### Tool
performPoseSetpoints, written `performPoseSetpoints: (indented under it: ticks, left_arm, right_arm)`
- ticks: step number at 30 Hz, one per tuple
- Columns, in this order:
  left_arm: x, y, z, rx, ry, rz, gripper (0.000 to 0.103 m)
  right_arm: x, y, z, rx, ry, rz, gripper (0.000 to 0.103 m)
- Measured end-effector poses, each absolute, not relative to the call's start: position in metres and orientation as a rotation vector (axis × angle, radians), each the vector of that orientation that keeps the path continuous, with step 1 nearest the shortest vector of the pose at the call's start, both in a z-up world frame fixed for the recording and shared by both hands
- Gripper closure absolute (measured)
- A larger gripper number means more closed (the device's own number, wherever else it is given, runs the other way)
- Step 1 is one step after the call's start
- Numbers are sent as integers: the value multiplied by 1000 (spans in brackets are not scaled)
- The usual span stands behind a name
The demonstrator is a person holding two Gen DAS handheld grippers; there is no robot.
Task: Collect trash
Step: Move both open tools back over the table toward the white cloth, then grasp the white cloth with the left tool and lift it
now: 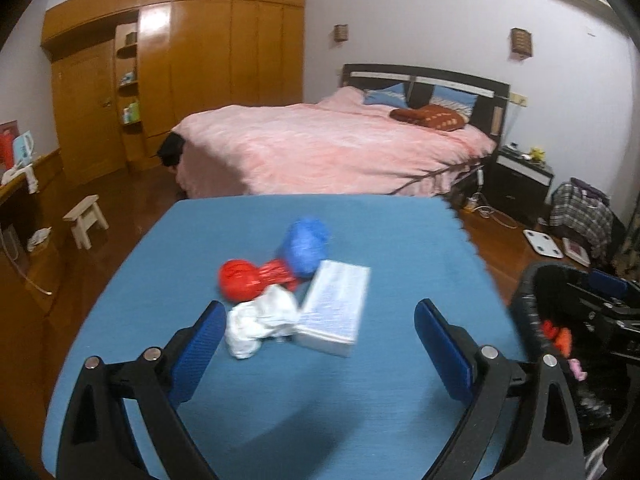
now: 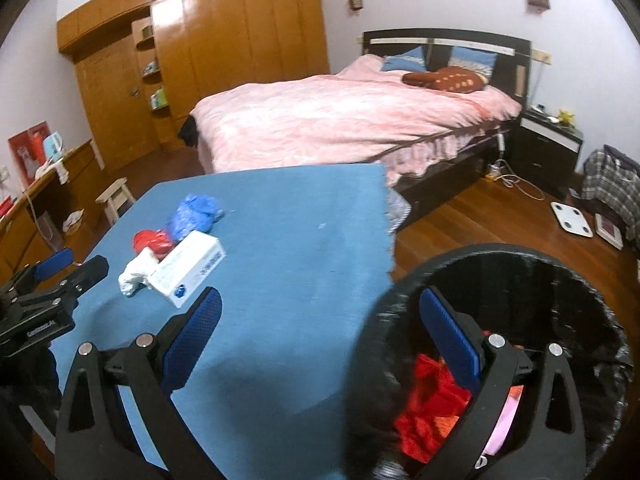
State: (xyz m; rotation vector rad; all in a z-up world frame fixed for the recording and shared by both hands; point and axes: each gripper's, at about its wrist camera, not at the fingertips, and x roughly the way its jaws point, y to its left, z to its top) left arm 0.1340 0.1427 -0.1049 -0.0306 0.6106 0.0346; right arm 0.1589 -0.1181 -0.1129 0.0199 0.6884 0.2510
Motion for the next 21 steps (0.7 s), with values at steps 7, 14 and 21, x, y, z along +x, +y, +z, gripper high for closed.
performPoseSetpoints:
  ticks: [7,14,21]
  left_arm:
    - [154,180,-130,-56,662,108,11]
    - [175,200,-158,-60,733,108,22]
    - [185,206,-177,-94,791,60,40]
  right_arm:
    - [181,-83,-124,-6,715,288,6]
    - [197,-66,-137,-21,744,301,6]
    - [203,-60,-150,-32,777,307,6]
